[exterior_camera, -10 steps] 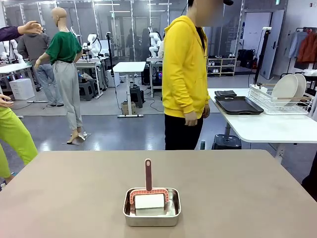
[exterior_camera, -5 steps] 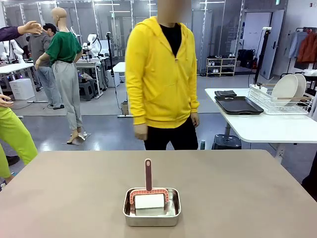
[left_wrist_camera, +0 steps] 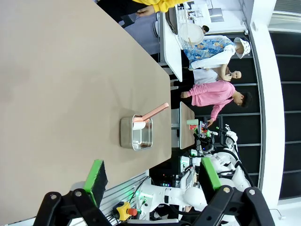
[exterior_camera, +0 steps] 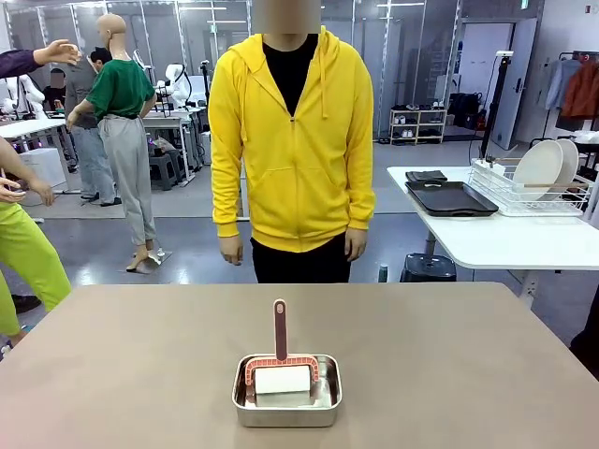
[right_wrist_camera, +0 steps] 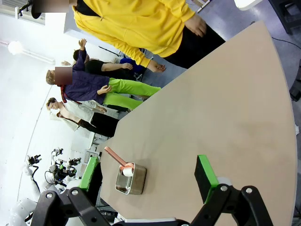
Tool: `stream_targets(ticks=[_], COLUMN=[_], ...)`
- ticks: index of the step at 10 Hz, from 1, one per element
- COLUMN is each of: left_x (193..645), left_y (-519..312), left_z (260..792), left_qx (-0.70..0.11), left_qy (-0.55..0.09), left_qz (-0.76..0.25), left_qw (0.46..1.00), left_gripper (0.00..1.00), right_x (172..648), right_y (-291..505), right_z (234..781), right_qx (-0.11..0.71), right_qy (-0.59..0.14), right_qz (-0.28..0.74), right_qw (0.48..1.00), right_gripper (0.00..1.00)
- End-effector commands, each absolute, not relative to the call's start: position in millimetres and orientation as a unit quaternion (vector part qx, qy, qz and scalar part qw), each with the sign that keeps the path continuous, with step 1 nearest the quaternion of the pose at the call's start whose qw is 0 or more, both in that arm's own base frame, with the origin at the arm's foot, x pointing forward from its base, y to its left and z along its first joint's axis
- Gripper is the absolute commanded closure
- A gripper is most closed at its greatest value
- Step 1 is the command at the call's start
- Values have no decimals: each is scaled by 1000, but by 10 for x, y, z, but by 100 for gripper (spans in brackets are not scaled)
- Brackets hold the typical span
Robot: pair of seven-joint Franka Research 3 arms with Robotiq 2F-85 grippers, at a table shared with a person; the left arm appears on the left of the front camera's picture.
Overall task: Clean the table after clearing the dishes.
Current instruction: Place the Lint Roller back on top of the Airtight Container.
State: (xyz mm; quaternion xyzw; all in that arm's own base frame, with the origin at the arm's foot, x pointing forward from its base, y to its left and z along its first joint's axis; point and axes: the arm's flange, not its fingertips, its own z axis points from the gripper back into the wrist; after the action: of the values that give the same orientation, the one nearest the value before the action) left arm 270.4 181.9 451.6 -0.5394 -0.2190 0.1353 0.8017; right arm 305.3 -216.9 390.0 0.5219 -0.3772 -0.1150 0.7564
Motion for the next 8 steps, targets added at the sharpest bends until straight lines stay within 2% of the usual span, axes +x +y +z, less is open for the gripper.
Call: stream_targets(ticks=[1, 8], left_x=[2674, 2674], left_y=[1815, 1815], left_z=[4536, 4536], left_qx=[-544, -544], left_qy=[-217, -217], left_qz=[131, 131], left_qw=[800, 800], left_gripper=[0, 0], right_x=[3027, 3027], right_y=[-2160, -2160], right_z=[3924, 3924], right_qx=[522, 522], right_qy=[-376, -376], right_qz=[-111, -111], right_qw=[758, 758], right_gripper=[0, 0])
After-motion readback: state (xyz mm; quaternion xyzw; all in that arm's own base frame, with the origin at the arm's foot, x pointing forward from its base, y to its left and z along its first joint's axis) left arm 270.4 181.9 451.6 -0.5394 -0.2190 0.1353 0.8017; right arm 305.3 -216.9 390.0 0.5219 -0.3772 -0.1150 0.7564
